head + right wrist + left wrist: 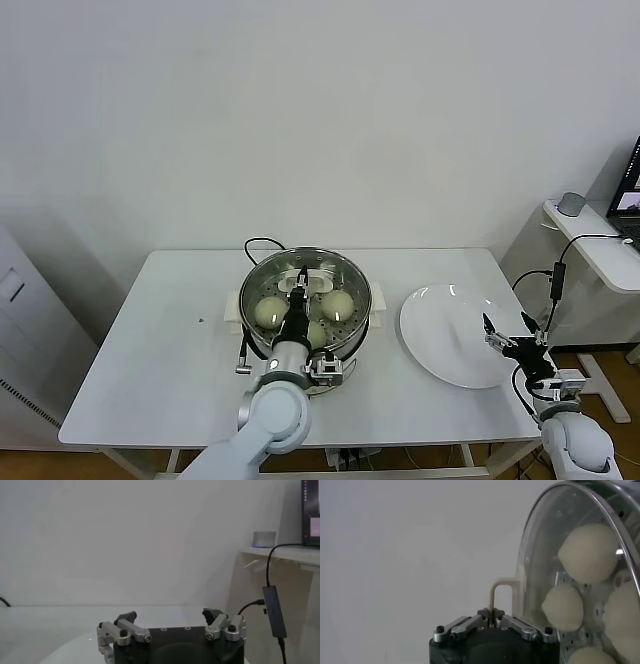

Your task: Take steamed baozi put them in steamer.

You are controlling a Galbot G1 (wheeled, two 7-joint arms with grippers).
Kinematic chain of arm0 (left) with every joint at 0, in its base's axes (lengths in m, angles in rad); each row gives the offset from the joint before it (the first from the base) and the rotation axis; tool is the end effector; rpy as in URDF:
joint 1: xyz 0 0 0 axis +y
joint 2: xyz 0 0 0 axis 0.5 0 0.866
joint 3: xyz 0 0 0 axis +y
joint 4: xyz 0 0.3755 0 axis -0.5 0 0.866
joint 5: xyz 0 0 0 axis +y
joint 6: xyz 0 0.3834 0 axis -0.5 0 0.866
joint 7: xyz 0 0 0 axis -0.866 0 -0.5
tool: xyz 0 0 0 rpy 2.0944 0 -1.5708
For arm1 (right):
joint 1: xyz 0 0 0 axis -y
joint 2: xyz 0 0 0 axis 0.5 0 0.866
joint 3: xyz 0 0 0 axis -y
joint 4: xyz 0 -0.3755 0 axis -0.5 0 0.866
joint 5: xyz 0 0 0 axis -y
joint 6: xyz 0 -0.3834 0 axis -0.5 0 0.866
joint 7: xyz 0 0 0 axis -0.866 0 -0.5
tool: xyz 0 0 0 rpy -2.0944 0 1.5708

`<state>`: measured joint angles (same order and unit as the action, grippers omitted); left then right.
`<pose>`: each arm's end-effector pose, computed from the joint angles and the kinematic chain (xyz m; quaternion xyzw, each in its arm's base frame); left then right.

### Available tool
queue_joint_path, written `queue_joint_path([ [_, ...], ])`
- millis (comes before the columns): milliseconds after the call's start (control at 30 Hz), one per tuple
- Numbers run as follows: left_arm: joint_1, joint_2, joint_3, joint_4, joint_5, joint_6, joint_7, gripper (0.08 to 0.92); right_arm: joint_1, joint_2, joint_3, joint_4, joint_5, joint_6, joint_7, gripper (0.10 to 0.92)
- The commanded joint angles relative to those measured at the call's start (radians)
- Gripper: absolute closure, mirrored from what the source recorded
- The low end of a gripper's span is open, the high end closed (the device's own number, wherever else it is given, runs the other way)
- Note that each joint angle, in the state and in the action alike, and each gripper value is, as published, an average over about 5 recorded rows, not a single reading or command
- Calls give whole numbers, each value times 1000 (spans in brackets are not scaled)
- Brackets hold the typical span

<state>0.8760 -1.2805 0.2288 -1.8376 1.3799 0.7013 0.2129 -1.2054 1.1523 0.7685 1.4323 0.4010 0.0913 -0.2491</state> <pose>0.3232 -0.1636 -0.2844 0.0249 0.7105 0.7022 0.0383 0.3080 -0.2582 -0.4077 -0.0141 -0.9986 0.0115 0.0494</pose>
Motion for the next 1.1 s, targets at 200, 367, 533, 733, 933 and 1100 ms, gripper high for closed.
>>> queue_joint_path([
  [200, 2, -7, -5, 25, -21, 0, -30, 894, -5, 4, 8, -1, -1, 3, -4, 203],
  [367, 10, -3, -10, 25, -55, 12, -57, 894, -11, 6, 15, 1, -1, 5, -8, 203],
  [533, 36, 20, -8, -48, -162, 32, -57, 795, -14, 9, 19, 1, -2, 7, -12, 203],
  [733, 75, 98, -71, -259, -538, -12, -39, 621, -16, 14, 18, 0, -5, 10, -17, 203],
  [933, 83, 175, -232, -423, -1259, -132, -60, 448, -5, 29, 7, -12, -5, 12, -26, 203],
  [1100, 81, 186, -449, -441, -1795, -164, -120, 310, -10, 32, -2, 19, 21, -11, -39, 203],
])
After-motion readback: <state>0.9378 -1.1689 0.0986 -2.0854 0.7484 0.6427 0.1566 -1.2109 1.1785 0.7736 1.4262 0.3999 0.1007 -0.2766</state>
